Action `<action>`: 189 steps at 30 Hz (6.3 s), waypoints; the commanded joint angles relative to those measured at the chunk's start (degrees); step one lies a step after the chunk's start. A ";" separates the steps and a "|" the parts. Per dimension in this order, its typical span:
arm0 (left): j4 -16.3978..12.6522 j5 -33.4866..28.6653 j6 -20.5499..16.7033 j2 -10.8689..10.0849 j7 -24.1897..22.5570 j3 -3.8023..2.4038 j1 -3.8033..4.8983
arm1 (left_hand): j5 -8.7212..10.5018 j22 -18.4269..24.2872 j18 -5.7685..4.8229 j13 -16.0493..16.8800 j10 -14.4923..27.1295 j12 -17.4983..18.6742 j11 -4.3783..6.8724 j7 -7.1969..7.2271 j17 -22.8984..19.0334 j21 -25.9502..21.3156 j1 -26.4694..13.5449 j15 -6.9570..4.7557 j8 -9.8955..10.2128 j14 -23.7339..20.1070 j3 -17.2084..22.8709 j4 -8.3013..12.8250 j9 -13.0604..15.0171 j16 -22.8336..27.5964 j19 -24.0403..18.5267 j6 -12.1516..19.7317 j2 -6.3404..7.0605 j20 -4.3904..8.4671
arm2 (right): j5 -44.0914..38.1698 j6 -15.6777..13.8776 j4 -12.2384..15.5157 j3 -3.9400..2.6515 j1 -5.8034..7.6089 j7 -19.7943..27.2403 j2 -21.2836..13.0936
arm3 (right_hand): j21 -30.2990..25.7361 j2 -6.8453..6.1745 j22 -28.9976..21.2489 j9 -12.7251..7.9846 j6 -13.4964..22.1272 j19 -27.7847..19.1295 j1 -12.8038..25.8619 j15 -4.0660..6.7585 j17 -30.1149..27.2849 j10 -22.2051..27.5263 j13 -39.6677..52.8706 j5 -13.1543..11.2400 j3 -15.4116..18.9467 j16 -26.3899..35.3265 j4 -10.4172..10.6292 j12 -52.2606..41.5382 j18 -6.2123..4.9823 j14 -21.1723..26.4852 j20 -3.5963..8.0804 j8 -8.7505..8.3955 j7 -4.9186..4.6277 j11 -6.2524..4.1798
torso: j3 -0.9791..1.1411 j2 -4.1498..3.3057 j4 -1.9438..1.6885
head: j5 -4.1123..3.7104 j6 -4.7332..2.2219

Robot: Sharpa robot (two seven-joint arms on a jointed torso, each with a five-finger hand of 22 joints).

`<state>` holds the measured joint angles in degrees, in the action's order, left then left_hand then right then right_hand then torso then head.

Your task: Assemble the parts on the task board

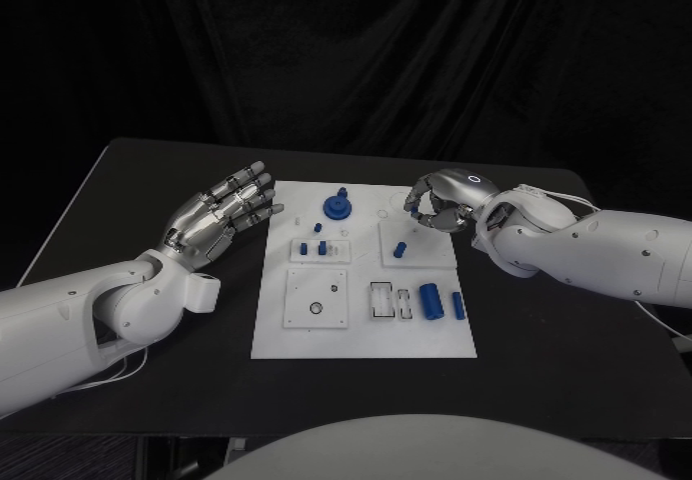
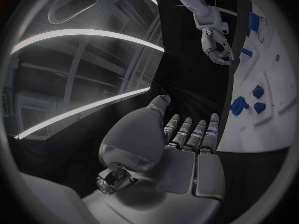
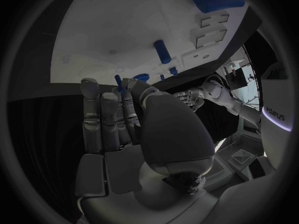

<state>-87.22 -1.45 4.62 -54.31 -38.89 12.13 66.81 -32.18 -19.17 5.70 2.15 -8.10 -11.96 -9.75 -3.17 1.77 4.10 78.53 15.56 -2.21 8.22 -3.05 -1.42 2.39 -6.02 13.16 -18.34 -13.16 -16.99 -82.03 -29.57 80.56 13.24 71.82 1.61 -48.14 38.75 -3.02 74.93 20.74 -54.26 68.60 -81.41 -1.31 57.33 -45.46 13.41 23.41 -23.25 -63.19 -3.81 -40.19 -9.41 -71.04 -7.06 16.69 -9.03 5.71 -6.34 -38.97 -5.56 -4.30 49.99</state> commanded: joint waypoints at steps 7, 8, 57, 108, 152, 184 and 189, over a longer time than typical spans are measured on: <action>-0.11 0.23 0.51 0.14 -7.21 -0.04 -0.09 | -0.10 0.30 -1.06 -0.02 0.36 0.32 -0.01 -0.18 0.02 0.26 -0.54 0.10 -0.20 0.10 0.75 0.27 0.05 -0.17 0.31 -0.19 -0.41 0.16 | -0.24 -1.29 8.69 -0.01 0.69 -0.94 -2.18 | 5.50 -0.12 4.01 1.31 0.24 2.59 -0.39 0.42 3.99 -1.09 -0.30 -0.19 -0.51 -3.53 -0.69 0.37 0.89 -3.06 0.44 0.38 0.11 -0.20 | -0.04 0.01 0.04 | 0.74 0.01; -0.13 0.23 0.52 0.12 -7.19 -0.04 -0.09 | -0.10 0.30 -1.06 -0.02 0.36 0.32 -0.01 -0.18 0.02 0.26 -0.54 0.10 -0.20 0.10 0.75 0.27 0.05 -0.17 0.31 -0.19 -0.41 0.16 | -0.38 -1.13 9.71 0.02 0.68 -0.96 -2.28 | 6.21 -0.14 4.15 1.48 0.31 2.96 -0.36 0.44 4.48 -1.18 -0.31 -0.19 -0.56 -4.00 -0.73 0.41 1.00 -3.46 0.45 0.38 0.13 -0.23 | -0.05 0.03 0.03 | 0.93 0.01; -0.80 0.22 0.52 1.03 -6.67 -0.04 -0.10 | -0.06 0.39 -1.15 0.06 0.01 -0.09 0.16 -0.74 0.05 0.36 -1.06 0.02 -0.40 0.24 2.22 0.75 0.19 -0.46 0.71 -1.25 -0.78 0.17 | -8.10 1.47 12.51 0.67 -5.69 -4.23 8.34 | 18.78 -0.35 6.67 5.34 1.36 8.64 -0.09 0.81 12.36 -2.94 -0.10 -1.94 -0.90 -11.51 -1.43 0.08 2.92 -8.97 0.71 0.50 0.41 -0.74 | 0.00 -0.03 0.20 | 6.01 0.01; 0.31 0.22 1.28 1.56 -4.43 -0.04 -0.62 | 0.21 1.04 -1.28 -0.03 0.50 0.33 0.69 -1.73 -0.02 0.18 -1.74 -0.06 -0.38 -0.32 3.24 0.81 0.17 -0.26 0.40 -1.35 -0.81 0.18 | -6.05 -0.95 10.52 0.62 -7.41 -1.31 10.33 | 19.63 0.08 6.61 8.52 0.49 9.05 -0.16 1.38 11.46 -4.81 -0.07 -5.28 -0.79 -10.88 -1.52 0.16 2.95 -9.10 1.17 1.80 0.96 -1.46 | 0.06 -0.01 0.11 | 5.71 0.01; 0.46 0.22 1.93 1.77 -2.46 -0.04 -1.08 | 0.30 1.43 -1.37 0.00 0.55 0.26 1.45 -3.37 0.01 0.12 -2.40 0.12 -0.64 -0.37 4.53 0.78 0.34 -0.46 0.34 -2.65 -0.82 0.18 | -1.66 -0.38 10.06 0.61 -7.42 3.34 10.12 | 17.94 -2.48 6.27 9.81 6.04 8.73 -0.31 1.38 9.49 -5.74 2.98 -10.20 -2.57 -8.82 2.30 -0.13 2.82 -8.51 1.25 -0.68 0.56 -1.59 | 0.01 -0.03 0.08 | 5.86 0.01; 0.60 0.22 2.24 1.83 -1.68 -0.04 -1.65 | 0.60 1.55 -1.38 0.03 0.40 0.07 1.64 -4.09 0.04 0.17 -2.95 0.23 -0.78 -0.26 5.45 0.31 0.41 -0.70 0.47 -3.36 -1.13 0.18 | 0.81 -0.87 9.39 0.61 -7.42 7.66 9.85 | 17.19 -1.58 6.22 4.22 -6.32 9.08 -0.22 2.22 6.23 -5.95 3.04 -4.17 0.01 -5.47 3.99 1.09 2.87 -7.83 1.92 -3.55 2.10 -2.45 | 0.06 0.02 0.04 | 6.10 0.01; 0.62 0.22 2.26 1.83 -1.58 -0.04 -1.76 | 0.60 1.55 -1.38 0.03 0.40 0.07 1.64 -4.09 0.04 0.17 -2.95 0.23 -0.78 -0.26 5.45 0.31 0.41 -0.70 0.47 -3.36 -1.13 0.18 | 1.10 -1.08 9.34 0.61 -7.42 8.00 9.80 | 17.21 -1.57 6.24 4.84 -6.36 9.15 -0.17 2.27 6.30 -6.08 3.01 -4.40 0.48 -5.47 3.97 1.15 2.89 -7.94 1.97 -3.11 2.16 -2.52 | 0.06 0.00 0.10 | 6.11 0.01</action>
<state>-86.54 -1.43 6.03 -52.57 -38.92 12.14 65.15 -31.90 -17.71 4.81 2.13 -7.69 -11.96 -8.52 -6.87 1.78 4.32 76.12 15.56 -2.65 8.21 2.09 -1.19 2.73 -6.38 13.77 -21.60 -14.21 -16.79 -81.43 -29.93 89.87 13.86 64.57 8.68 -38.25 55.90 -5.16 74.95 25.50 -60.29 77.72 -81.65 0.60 63.60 -51.21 16.41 19.26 -22.96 -69.00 0.22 -39.19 -6.70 -79.01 -5.32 13.31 -6.88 3.85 -6.29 -38.97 -5.49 1.78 49.99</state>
